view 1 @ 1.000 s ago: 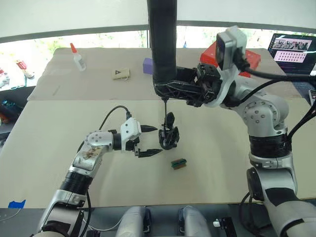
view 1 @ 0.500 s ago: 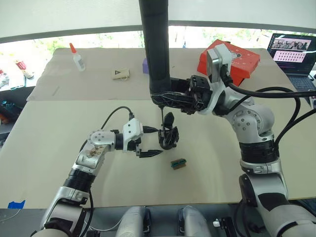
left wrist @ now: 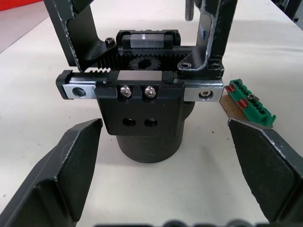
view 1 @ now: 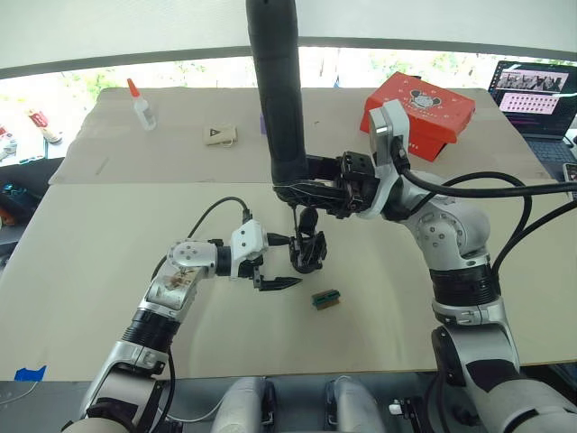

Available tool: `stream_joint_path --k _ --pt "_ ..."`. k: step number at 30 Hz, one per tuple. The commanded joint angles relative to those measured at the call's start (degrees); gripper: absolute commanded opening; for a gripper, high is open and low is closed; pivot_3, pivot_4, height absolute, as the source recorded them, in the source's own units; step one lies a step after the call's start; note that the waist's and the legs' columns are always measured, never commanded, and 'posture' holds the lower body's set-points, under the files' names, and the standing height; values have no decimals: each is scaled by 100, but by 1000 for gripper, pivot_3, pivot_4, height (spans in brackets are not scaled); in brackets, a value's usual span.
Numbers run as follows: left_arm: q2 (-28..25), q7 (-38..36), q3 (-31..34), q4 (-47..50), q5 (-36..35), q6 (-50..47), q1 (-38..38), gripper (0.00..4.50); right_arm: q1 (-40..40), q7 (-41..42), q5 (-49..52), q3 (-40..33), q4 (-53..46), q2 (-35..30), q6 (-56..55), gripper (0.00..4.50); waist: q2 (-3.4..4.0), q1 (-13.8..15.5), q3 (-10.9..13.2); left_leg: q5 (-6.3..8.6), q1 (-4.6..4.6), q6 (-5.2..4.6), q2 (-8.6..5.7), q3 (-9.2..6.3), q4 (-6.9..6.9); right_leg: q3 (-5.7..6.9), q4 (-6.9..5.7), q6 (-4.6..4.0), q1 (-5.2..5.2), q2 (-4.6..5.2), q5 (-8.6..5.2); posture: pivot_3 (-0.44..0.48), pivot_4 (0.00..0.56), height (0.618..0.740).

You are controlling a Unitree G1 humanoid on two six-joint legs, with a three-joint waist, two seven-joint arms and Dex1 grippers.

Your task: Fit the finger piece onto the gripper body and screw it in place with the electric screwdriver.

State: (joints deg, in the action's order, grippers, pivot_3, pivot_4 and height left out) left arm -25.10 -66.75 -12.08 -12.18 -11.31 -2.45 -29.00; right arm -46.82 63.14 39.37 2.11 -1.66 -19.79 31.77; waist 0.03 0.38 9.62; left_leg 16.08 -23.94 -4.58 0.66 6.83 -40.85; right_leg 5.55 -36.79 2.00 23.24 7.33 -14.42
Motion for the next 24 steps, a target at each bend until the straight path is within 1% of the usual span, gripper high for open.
stream_joint_path --k 1,12,24 --pt "42 40 25 10 0 125 -69 4500 -44 22 36 -43 -319 26 -180 1887 0 0 0 0 0 0 0 0 0 0 0 0 0 0 0 0 150 740" --pt "23 2 12 71 -27 45 -49 4500 222 225 -140 -5 -307 -29 -427 1887 0 2 0 0 0 0 0 0 0 0 0 0 -1 0 0 0 150 740" --pt "11 0 24 74 -11 83 -51 4500 193 379 -271 -13 -100 -58 -649 1887 0 3 0 0 0 0 0 0 0 1 0 0 -1 0 0 0 150 740"
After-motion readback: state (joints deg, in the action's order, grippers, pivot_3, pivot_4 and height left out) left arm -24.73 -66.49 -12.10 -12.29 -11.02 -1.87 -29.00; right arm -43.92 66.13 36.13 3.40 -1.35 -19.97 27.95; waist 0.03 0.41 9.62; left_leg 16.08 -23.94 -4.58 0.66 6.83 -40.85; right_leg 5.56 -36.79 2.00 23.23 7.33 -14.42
